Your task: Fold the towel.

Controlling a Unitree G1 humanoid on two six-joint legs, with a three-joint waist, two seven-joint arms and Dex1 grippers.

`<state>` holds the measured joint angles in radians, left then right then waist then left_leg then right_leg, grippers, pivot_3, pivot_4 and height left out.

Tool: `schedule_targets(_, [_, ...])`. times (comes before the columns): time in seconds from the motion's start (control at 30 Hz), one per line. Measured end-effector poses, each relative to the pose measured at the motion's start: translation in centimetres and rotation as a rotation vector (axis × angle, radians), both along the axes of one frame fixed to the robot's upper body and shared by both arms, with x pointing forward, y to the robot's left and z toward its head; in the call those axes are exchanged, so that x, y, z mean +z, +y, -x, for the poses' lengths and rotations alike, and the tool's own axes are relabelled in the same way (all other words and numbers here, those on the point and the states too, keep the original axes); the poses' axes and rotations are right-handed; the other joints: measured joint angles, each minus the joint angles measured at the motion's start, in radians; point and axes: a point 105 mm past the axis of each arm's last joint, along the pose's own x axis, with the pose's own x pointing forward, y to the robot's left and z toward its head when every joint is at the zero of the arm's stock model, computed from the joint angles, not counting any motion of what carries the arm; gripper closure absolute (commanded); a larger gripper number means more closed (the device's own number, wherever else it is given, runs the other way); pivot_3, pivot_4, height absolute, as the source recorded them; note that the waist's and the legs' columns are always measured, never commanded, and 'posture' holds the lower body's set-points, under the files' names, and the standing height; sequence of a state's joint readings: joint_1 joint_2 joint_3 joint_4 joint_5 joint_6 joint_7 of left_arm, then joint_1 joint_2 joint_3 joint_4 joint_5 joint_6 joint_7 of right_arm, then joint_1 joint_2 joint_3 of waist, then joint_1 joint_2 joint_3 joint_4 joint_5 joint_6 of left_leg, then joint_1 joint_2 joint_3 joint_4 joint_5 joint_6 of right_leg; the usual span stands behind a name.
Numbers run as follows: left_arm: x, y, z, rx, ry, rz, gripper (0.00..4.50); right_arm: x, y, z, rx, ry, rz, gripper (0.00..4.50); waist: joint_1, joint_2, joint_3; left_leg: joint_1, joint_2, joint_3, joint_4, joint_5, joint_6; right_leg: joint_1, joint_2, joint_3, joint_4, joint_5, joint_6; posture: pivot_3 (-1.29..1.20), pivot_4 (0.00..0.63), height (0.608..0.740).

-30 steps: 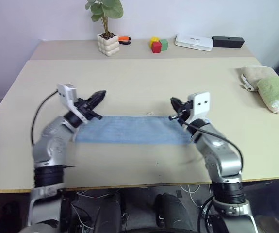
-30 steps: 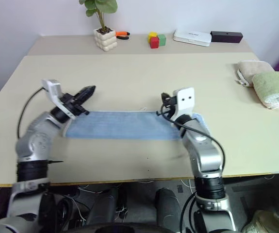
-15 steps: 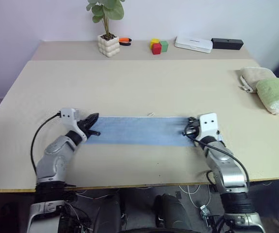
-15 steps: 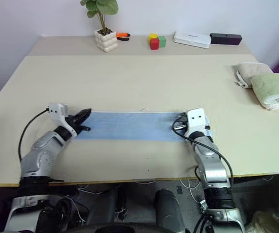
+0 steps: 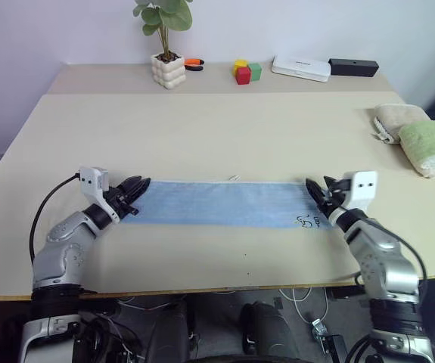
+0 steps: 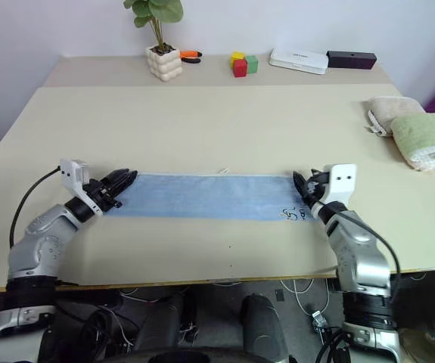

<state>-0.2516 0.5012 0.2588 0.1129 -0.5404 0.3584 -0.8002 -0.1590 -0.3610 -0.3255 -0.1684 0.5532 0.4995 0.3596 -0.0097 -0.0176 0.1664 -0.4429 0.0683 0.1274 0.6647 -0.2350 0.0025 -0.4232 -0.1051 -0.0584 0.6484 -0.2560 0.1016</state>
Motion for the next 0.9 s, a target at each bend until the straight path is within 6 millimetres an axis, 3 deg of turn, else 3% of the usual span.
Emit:
schedule_targets(0.03, [0.7, 0.2, 0.1, -0.035, -0.019, -0.020, 1.03, 0.9, -0.2, 0.5, 0.035, -0.011, -0.043, 0.09, 0.001, 0.000, 0.000, 0.000, 0.000, 0.000, 0.000, 0.000, 0.000, 0.000, 0.000, 0.000, 0.000, 0.000, 0.000, 0.00, 0.150, 0.735])
schedule_targets(0.1, [2.2, 0.5, 0.3, -0.100, -0.067, -0.063, 0.03, 1.5, -1.0, 1.8, 0.086, 0.014, -0.109, 0.00, 0.005, 0.000, 0.000, 0.000, 0.000, 0.000, 0.000, -0.001, 0.001, 0.001, 0.000, 0.000, -0.001, 0.000, -0.001, 0.00, 0.150, 0.735])
schedule_targets(0.27, [3.5, 1.2, 1.0, -0.257, -0.084, -0.087, 0.03, -1.4, -3.2, 5.8, 0.116, 0.235, -0.187, 0.00, 0.000, 0.000, 0.000, 0.000, 0.000, 0.001, -0.001, -0.001, 0.001, 0.000, -0.001, 0.000, -0.001, -0.002, -0.003, 0.00, 0.150, 0.735])
schedule_targets(0.37, [4.3, 0.8, 1.4, -0.356, -0.116, -0.091, 0.03, -1.4, -3.9, 7.3, 0.094, 0.270, -0.215, 0.00, -0.001, 0.000, 0.000, 0.000, 0.000, 0.001, -0.001, -0.001, 0.001, 0.000, -0.001, 0.000, -0.001, -0.002, -0.003, 0.00, 0.150, 0.735])
schedule_targets(0.5, [4.9, 0.4, 1.7, -0.461, -0.147, -0.071, 0.03, -1.2, -3.8, 9.2, 0.068, 0.283, -0.241, 0.00, 0.000, 0.000, 0.000, 0.000, 0.000, 0.000, -0.001, -0.001, 0.001, 0.000, -0.001, 0.000, -0.001, -0.001, -0.003, 0.00, 0.150, 0.735])
schedule_targets(0.6, [4.8, 0.0, 2.1, -0.540, -0.143, -0.053, 0.03, -2.2, -3.1, 10.4, 0.044, 0.321, -0.283, 0.00, 0.001, 0.000, 0.000, 0.000, 0.000, 0.000, -0.001, -0.001, 0.001, 0.000, -0.001, 0.000, -0.002, -0.002, -0.003, 0.00, 0.150, 0.735])
schedule_targets(0.73, [4.4, -0.5, 2.7, -0.630, -0.136, -0.052, 0.03, -2.3, -2.8, 10.9, 0.015, 0.330, -0.301, 0.00, 0.008, 0.000, 0.000, 0.000, 0.000, -0.002, -0.002, -0.001, 0.001, 0.000, 0.000, -0.001, -0.002, -0.002, -0.003, 0.00, 0.150, 0.735])
schedule_targets(0.9, [4.5, -0.6, 3.2, -0.697, -0.141, -0.110, 0.03, -3.8, -2.6, 11.2, -0.061, 0.372, -0.370, 0.00, 0.032, 0.000, 0.000, -0.003, 0.001, -0.010, -0.004, -0.001, 0.001, 0.000, 0.002, -0.007, -0.002, -0.005, -0.008, 0.00, 0.150, 0.735])
